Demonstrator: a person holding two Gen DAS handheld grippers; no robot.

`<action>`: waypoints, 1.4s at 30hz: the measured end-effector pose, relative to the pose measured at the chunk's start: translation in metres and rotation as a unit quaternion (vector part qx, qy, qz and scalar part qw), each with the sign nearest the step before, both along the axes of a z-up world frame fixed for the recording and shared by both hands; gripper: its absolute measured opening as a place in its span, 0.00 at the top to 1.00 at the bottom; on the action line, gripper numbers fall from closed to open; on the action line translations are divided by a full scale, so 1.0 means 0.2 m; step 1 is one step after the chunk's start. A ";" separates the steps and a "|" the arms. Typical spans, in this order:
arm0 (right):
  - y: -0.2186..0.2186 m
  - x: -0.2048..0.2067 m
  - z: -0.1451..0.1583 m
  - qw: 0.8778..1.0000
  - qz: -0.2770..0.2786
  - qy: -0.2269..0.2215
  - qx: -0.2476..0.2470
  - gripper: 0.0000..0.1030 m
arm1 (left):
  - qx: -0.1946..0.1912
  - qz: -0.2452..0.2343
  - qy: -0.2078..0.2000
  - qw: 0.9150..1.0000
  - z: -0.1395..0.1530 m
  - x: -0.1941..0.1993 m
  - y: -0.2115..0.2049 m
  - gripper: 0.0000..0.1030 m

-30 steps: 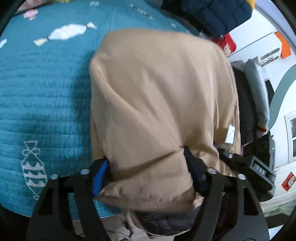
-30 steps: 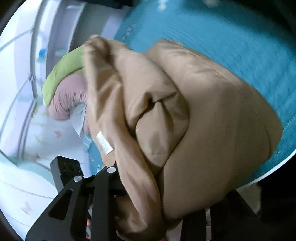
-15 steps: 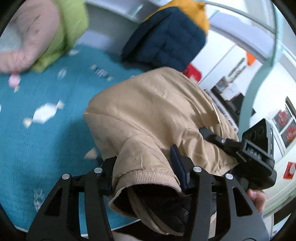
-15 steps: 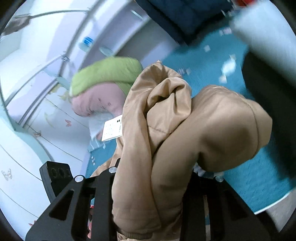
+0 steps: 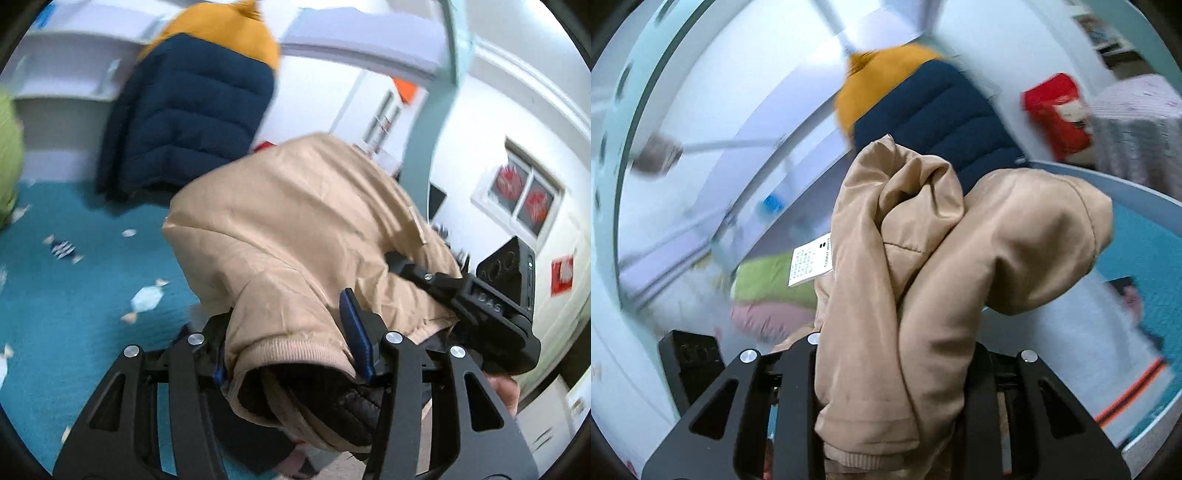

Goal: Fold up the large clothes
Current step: 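Lift the folded jacket bundle with both tools and carry it onto the clothes pile, then open both tools and pull them back from the placed jacket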

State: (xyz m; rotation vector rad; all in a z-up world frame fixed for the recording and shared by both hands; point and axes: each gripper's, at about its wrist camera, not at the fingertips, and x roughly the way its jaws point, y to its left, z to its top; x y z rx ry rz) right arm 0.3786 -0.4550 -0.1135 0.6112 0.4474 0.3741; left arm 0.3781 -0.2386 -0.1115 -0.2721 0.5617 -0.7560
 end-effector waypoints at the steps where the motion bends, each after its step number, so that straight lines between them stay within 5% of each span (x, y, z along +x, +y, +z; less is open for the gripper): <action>1: -0.10 0.02 -0.08 1.000 -0.011 0.022 -0.005 0.72 | 0.027 -0.009 0.003 1.000 -0.06 0.03 -0.13 0.52; 5: -0.34 0.16 -0.51 0.986 -0.046 0.161 -0.018 0.70 | 0.106 -0.031 0.048 0.993 -0.33 0.09 -0.39 0.51; 8: -0.41 0.16 -0.69 0.982 -0.060 0.179 0.030 0.64 | 0.113 -0.034 0.057 0.991 -0.45 0.07 -0.41 0.47; 12: -0.47 0.13 -0.74 0.979 -0.075 0.181 0.052 0.44 | 0.091 -0.037 0.069 0.993 -0.50 0.02 -0.35 0.31; 13: -0.48 0.12 -0.73 0.978 -0.081 0.183 0.052 0.42 | 0.089 -0.030 0.069 0.993 -0.50 0.02 -0.33 0.22; 18: -0.43 0.07 -0.58 0.972 -0.128 0.194 -0.016 0.28 | 0.084 -0.031 0.059 0.994 -0.50 0.00 -0.24 0.16; 26: -0.32 -0.16 -0.39 0.933 -0.252 0.180 -0.183 0.21 | 0.068 -0.025 0.074 0.995 -0.51 -0.11 -0.04 0.12; 29: -0.21 -0.24 -0.33 0.928 -0.250 0.163 -0.222 0.21 | 0.086 -0.008 0.072 0.994 -0.51 -0.17 0.07 0.12; 36: 0.27 -0.39 -0.20 0.947 -0.162 0.120 -0.248 0.16 | 0.103 0.044 0.041 0.993 -0.42 -0.34 0.38 0.09; 42: 0.76 -0.56 -0.12 0.938 -0.123 0.098 -0.308 0.11 | 0.124 0.102 0.007 0.987 -0.29 -0.54 0.72 0.04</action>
